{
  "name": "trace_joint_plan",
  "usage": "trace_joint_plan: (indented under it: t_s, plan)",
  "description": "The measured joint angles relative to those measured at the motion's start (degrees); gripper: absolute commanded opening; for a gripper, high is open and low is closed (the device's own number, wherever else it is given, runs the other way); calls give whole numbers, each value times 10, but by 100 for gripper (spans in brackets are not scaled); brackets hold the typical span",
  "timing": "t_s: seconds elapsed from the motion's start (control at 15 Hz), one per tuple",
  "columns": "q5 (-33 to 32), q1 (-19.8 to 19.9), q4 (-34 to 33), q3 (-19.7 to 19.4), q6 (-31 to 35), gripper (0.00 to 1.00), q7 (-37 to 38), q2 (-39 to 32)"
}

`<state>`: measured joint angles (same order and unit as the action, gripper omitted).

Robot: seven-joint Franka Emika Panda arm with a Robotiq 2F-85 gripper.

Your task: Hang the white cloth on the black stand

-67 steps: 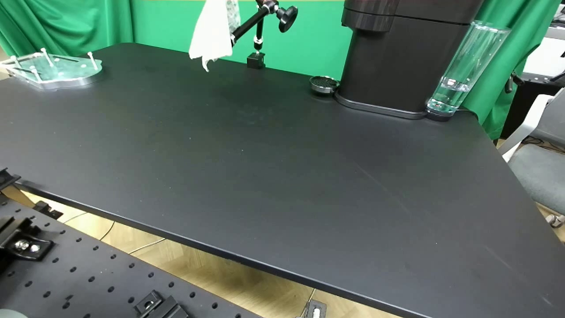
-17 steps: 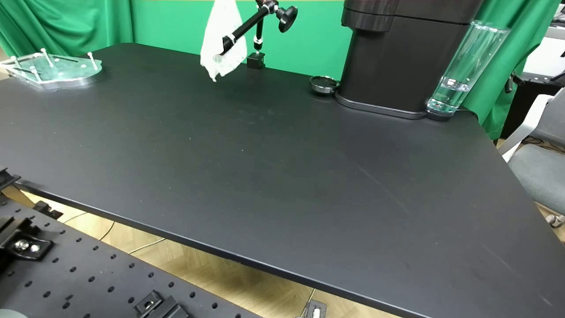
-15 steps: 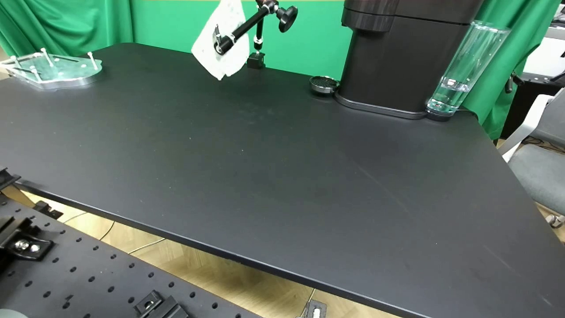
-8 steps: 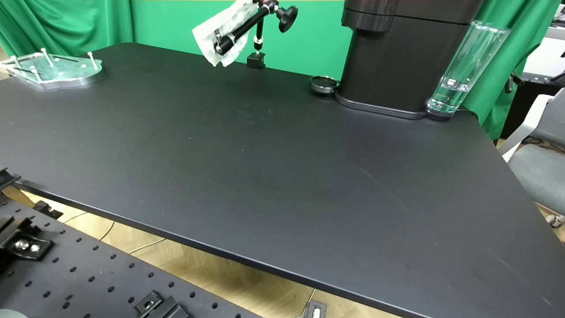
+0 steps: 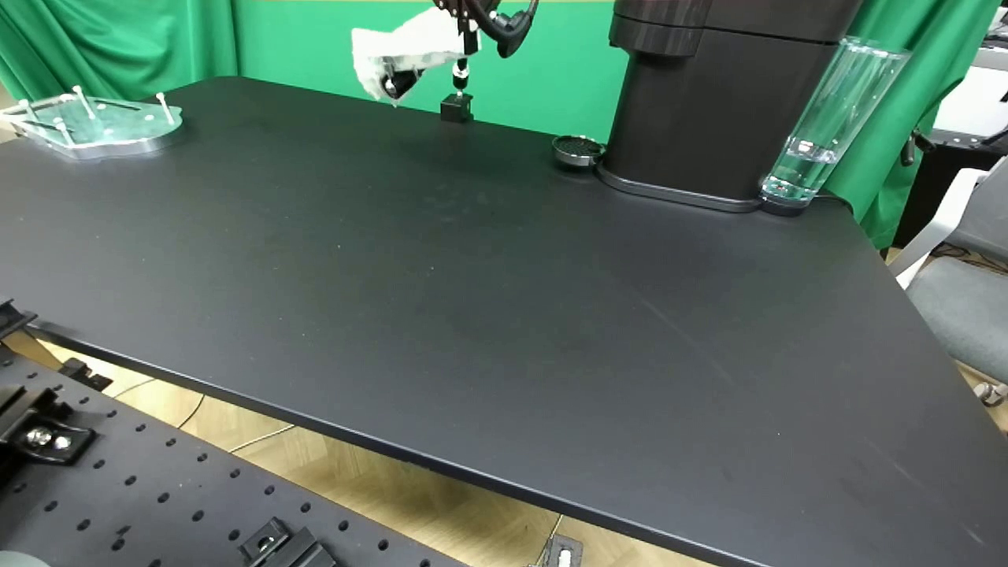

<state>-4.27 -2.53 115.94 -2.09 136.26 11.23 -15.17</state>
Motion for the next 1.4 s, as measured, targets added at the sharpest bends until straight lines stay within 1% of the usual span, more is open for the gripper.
trace_joint_plan:
  t_s: [0.07, 0.13, 0.47, 0.53, 0.67, 0.73, 0.87, 1.07, 1.13, 1.4]
  plan:
    - [0, 1, 4, -1, 0, 27, 0, 0]
    - [0, 2, 7, -2, -1, 28, 0, 0]
    - [2, 5, 11, -2, -17, 61, -2, 0]
    - [3, 6, 11, -2, -21, 69, -2, 0]
    - [7, 7, 11, -2, -25, 81, -3, 2]
    - [8, 8, 11, -2, -26, 88, -4, 3]
    - [9, 10, 11, -2, -30, 100, -5, 7]
    - [9, 15, 11, -2, -37, 100, -10, 16]
    - [7, 16, 11, -3, -53, 100, -14, 21]
    - [5, 30, 11, -7, -197, 100, -97, 56]
